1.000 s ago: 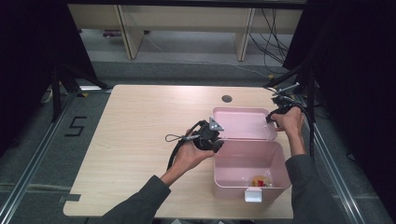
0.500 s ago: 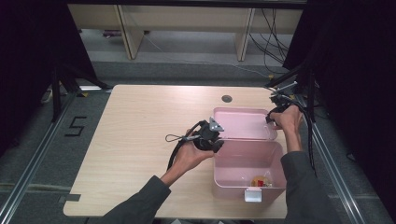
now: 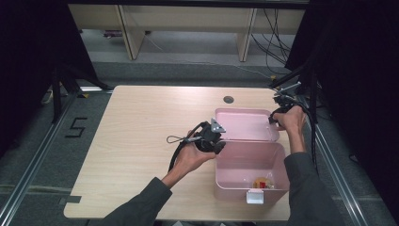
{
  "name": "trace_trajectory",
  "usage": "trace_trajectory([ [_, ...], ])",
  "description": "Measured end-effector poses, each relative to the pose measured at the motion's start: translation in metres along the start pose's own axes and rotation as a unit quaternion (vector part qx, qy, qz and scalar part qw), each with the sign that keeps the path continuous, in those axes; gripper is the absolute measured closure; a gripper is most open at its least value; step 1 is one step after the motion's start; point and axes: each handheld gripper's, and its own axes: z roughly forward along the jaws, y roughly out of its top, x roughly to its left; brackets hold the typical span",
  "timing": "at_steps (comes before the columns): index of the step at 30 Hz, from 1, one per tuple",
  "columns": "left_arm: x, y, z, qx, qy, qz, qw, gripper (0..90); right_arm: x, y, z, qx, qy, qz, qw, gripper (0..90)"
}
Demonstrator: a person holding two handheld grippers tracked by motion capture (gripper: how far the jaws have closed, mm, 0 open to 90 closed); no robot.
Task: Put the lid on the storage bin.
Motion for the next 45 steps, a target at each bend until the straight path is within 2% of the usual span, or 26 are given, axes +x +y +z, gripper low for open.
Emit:
trace_trajectory([
  [1, 0.000, 0.000, 0.000, 0.000, 0.002, 0.001, 1.0000, 77.3, -0.001, 0.000, 0.000, 0.001, 0.000, -0.004, 1.0000, 74.9],
  [2, -0.001, 0.000, 0.000, 0.000, 0.003, 0.001, 1.0000, 77.3, 0.002, 0.000, 0.000, 0.006, 0.000, 0.009, 0.9999, 75.3],
  [7, -0.001, 0.000, 0.000, 0.000, 0.003, 0.001, 1.0000, 77.3, 0.003, 0.000, -0.001, 0.004, 0.002, 0.006, 1.0000, 81.3],
  [11, 0.000, 0.000, 0.000, 0.000, 0.002, 0.001, 1.0000, 77.3, 0.002, 0.001, -0.003, 0.002, -0.009, -0.012, 0.9999, 83.4],
  [13, -0.001, 0.000, 0.000, -0.001, 0.003, 0.002, 1.0000, 77.3, 0.003, 0.001, -0.005, 0.002, -0.011, -0.004, 0.9999, 84.1],
  [17, -0.001, 0.000, 0.000, -0.002, 0.003, 0.003, 1.0000, 77.2, 0.004, 0.002, -0.008, 0.002, -0.013, -0.004, 0.9999, 84.6],
  [19, -0.001, 0.000, 0.001, -0.003, 0.001, 0.004, 1.0000, 77.2, 0.004, 0.002, -0.008, 0.010, -0.015, 0.001, 0.9998, 84.8],
  [21, -0.001, 0.000, 0.001, -0.003, 0.002, 0.005, 1.0000, 77.2, 0.005, 0.003, -0.008, 0.012, -0.013, 0.017, 0.9997, 85.0],
  [23, -0.001, 0.000, 0.001, -0.003, 0.001, 0.006, 1.0000, 77.2, 0.005, 0.003, -0.008, 0.010, -0.010, 0.017, 0.9998, 85.1],
  [25, -0.002, 0.000, 0.000, -0.002, 0.004, 0.008, 1.0000, 77.2, 0.004, 0.005, -0.009, 0.020, -0.014, 0.021, 0.9995, 85.2],
  [26, -0.002, 0.000, 0.000, -0.003, 0.004, 0.008, 1.0000, 77.2, 0.006, 0.006, -0.009, 0.028, -0.010, 0.036, 0.9989, 85.2],
  [27, -0.002, 0.000, 0.000, -0.002, 0.004, 0.008, 1.0000, 77.2, 0.004, 0.005, -0.007, 0.019, -0.012, 0.020, 0.9995, 85.2],
  [28, -0.002, 0.000, 0.000, -0.002, 0.004, 0.008, 1.0000, 77.2, 0.006, 0.006, -0.007, 0.029, -0.015, 0.031, 0.9990, 85.2],
  [31, -0.001, 0.000, 0.001, -0.003, 0.001, 0.007, 1.0000, 77.2, 0.007, 0.006, -0.009, 0.018, -0.015, 0.029, 0.9993, 85.6],
  [32, -0.002, 0.000, 0.000, -0.003, 0.004, 0.006, 1.0000, 77.2, 0.005, 0.006, -0.011, 0.016, -0.017, 0.014, 0.9996, 85.7],
  [33, -0.002, 0.000, 0.000, -0.004, 0.005, 0.005, 1.0000, 77.2, 0.007, 0.005, -0.015, 0.015, -0.014, 0.025, 0.9995, 85.8],
  [34, -0.002, 0.000, 0.000, -0.004, 0.003, 0.005, 1.0000, 77.2, 0.005, 0.004, -0.017, 0.003, -0.012, 0.006, 0.9999, 85.9],
  [36, -0.003, 0.000, 0.001, -0.004, 0.001, 0.005, 1.0000, 77.2, 0.005, 0.002, -0.022, -0.005, -0.006, 0.019, 0.9998, 86.1],
  [37, -0.003, 0.000, 0.001, -0.004, 0.001, 0.006, 1.0000, 77.2, 0.002, 0.002, -0.025, -0.010, -0.010, 0.003, 0.9999, 86.3],
  [38, -0.005, 0.001, 0.001, -0.005, 0.003, 0.005, 1.0000, 77.2, 0.002, 0.001, -0.027, -0.015, -0.006, 0.015, 0.9998, 86.4],
  [40, -0.006, 0.001, 0.002, -0.004, 0.003, 0.006, 1.0000, 77.2, 0.001, -0.001, -0.034, -0.016, -0.002, 0.020, 0.9997, 86.6],
  [41, -0.007, 0.002, 0.002, -0.005, 0.002, 0.007, 1.0000, 77.2, -0.001, -0.001, -0.036, -0.027, -0.005, 0.007, 0.9996, 86.8],
  [43, -0.009, 0.002, 0.003, -0.005, 0.003, 0.005, 1.0000, 77.3, -0.001, -0.003, -0.042, -0.030, 0.000, 0.017, 0.9994, 86.8],
  [44, -0.010, 0.002, 0.003, -0.006, 0.002, 0.004, 1.0000, 77.2, -0.002, -0.004, -0.045, -0.035, 0.000, 0.011, 0.9993, 86.9],
  [45, -0.010, 0.002, 0.003, -0.006, 0.002, 0.004, 1.0000, 77.2, -0.002, -0.005, -0.048, -0.041, 0.003, 0.018, 0.9990, 87.0],
])
